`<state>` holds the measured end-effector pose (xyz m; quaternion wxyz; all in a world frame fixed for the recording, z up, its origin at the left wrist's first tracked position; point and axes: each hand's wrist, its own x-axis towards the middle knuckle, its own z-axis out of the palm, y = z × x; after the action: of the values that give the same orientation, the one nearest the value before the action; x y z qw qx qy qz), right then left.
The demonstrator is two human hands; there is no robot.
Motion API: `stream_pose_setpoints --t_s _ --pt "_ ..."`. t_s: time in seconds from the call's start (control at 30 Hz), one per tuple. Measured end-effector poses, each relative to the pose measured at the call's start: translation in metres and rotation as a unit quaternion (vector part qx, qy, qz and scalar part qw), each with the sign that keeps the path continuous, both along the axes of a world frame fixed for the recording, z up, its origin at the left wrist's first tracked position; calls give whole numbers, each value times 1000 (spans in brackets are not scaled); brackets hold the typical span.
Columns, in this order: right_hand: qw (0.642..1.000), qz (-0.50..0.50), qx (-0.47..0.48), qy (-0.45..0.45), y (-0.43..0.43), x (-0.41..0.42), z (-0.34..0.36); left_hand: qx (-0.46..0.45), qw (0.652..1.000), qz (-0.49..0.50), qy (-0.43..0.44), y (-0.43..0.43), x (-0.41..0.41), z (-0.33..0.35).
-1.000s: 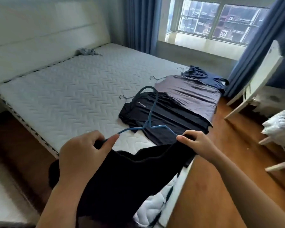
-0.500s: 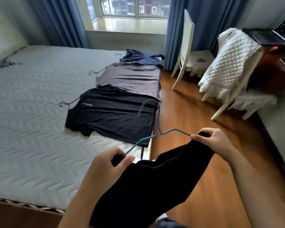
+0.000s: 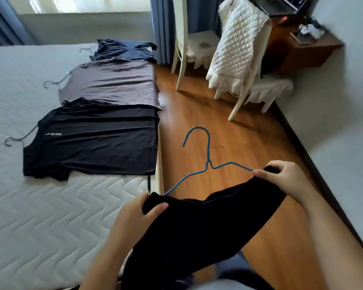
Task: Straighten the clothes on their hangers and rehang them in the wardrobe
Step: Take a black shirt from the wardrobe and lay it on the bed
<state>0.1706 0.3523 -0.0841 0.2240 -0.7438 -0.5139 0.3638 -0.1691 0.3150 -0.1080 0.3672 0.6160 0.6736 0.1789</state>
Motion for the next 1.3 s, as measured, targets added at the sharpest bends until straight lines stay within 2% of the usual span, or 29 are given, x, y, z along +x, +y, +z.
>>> stream_pose_setpoints --t_s 0.3,0.47,0.67,0.87,1.0,1.17,1.3 --pt "999 4 23 28 67 109 -10 45 998 33 35 65 119 8" --pt "999 23 22 24 128 187 4 68 996 63 -5 108 204 17" --pt "994 58 94 26 204 229 26 81 990 110 -30 148 255 25" --pt "977 194 87 26 249 187 19 89 968 232 -14 144 233 21" --pt "957 284 62 19 271 127 9 88 937 337 -1 117 201 21" --pt "907 415 63 29 281 23 6 78 877 474 16 65 153 28" --pt "860 506 59 27 282 -65 14 74 835 545 18 33 111 28"
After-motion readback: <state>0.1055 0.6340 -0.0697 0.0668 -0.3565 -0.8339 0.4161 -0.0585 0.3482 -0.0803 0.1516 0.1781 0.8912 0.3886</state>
